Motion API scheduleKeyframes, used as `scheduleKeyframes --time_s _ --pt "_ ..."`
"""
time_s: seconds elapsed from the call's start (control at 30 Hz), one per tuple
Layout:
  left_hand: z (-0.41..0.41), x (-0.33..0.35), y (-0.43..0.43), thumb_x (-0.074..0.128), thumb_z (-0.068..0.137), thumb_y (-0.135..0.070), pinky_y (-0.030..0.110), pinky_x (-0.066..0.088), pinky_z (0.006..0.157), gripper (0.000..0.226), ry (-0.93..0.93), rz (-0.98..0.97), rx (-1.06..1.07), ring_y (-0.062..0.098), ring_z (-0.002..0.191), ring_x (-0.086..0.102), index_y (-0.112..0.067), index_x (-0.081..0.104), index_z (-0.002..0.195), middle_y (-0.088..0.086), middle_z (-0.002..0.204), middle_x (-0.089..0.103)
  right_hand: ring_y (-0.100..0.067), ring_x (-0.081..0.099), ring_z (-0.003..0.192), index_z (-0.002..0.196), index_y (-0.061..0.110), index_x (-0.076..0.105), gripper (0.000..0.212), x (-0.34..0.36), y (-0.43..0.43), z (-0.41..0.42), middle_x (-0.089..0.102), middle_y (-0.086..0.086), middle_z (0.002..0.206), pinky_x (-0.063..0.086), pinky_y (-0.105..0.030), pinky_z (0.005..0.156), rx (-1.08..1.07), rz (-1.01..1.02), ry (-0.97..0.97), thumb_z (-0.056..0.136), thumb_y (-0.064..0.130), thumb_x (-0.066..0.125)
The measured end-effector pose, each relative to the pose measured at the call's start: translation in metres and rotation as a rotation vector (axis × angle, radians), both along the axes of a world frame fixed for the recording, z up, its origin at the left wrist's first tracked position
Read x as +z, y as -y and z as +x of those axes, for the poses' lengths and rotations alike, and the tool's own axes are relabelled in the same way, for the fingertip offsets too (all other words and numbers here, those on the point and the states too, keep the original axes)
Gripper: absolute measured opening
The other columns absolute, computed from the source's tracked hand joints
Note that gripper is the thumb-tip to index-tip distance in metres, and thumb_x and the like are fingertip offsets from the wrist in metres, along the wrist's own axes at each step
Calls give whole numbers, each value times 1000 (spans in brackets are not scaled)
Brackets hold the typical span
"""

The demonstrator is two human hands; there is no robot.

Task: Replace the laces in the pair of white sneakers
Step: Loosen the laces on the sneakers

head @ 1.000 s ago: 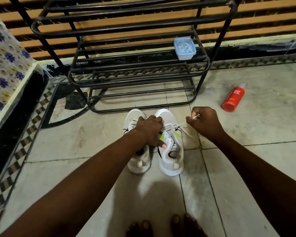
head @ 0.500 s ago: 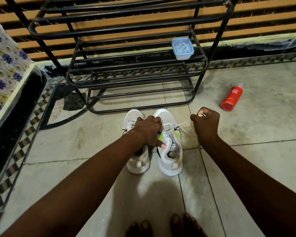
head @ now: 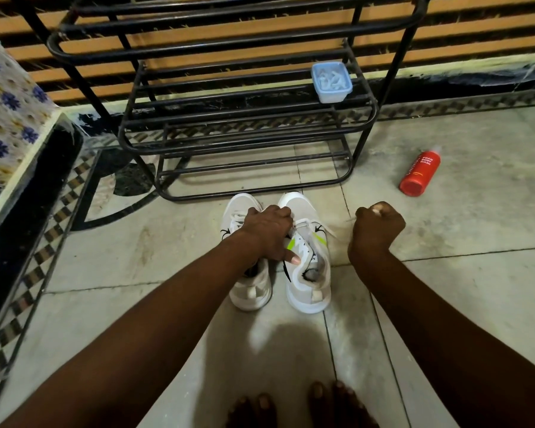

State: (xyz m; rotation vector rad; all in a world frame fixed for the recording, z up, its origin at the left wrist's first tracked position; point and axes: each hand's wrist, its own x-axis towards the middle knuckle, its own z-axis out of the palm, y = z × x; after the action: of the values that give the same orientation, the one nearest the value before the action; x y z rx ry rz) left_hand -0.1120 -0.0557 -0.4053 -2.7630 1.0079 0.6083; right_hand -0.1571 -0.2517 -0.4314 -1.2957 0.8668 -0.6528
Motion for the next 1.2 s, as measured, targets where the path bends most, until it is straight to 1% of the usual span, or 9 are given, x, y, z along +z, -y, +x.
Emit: scheduleKeyframes --time_s 0.13,0.23,0.37,0.5,0.63,0.7,0.8,0.93,1.2 --pt "0 1 1 69 74 -77 51 41 100 83 5 7 -2 23 132 40 -19 54 132 -3 132 46 -20 44 60 66 14 47 27 13 47 7 43 -2 64 37 -34 58 -3 17 10 72 -8 60" --pt "1 1 4 70 73 -78 51 41 100 86 18 0 -12 23 132 40 -19 53 133 -3 132 46 -20 48 55 62 18 49 35 16 61 -2 49 -1 60 42 -36 59 274 -128 -115 69 -10 69" --pt "6 4 3 71 73 -76 48 40 103 82 6 -34 -6 21 133 42 -20 56 132 -3 133 47 -22 58 64 77 16 64 19 -4 52 -21 63 -3 72 48 -37 69 592 -380 -344 74 7 80" --pt "16 6 -2 68 93 -44 40 40 105 51 -40 -141 69 21 136 47 -21 57 137 -2 141 51 -24 68 85 101 12 69 24 -12 25 -32 71 -7 102 51 -36 88 692 -592 -349 81 18 81" --pt "13 2 1 61 95 -29 38 44 100 38 88 -159 91 24 129 54 -19 57 132 1 137 57 -25 59 105 101 16 68 19 -3 -2 -49 64 -2 110 44 -47 91 604 -864 -220 90 32 70" --pt "8 -1 5 62 92 -27 40 44 97 34 155 -147 81 26 124 55 -19 59 125 2 130 57 -27 59 106 101 14 69 22 1 -9 -54 65 -2 110 44 -50 90 658 -977 -62 85 29 67" --pt "4 -5 12 65 88 -21 43 42 93 32 225 -96 68 29 119 53 -15 58 119 6 124 53 -36 60 114 112 -2 68 39 -3 -11 -53 65 -17 119 47 -48 99 936 -1101 133 77 13 70" --pt "8 -6 13 59 92 -13 42 42 86 25 241 -161 106 29 118 55 -17 55 117 5 123 54 -33 57 124 129 -3 60 50 -13 -16 -45 61 -18 131 43 -37 109 1146 -1096 -4 80 4 68" --pt "9 3 7 57 88 -7 38 37 71 32 333 -251 102 35 102 64 -18 48 117 7 113 64 -34 60 125 133 -5 59 44 -17 -28 -52 61 -21 134 47 -45 108 1080 -1122 -58 88 -4 63"
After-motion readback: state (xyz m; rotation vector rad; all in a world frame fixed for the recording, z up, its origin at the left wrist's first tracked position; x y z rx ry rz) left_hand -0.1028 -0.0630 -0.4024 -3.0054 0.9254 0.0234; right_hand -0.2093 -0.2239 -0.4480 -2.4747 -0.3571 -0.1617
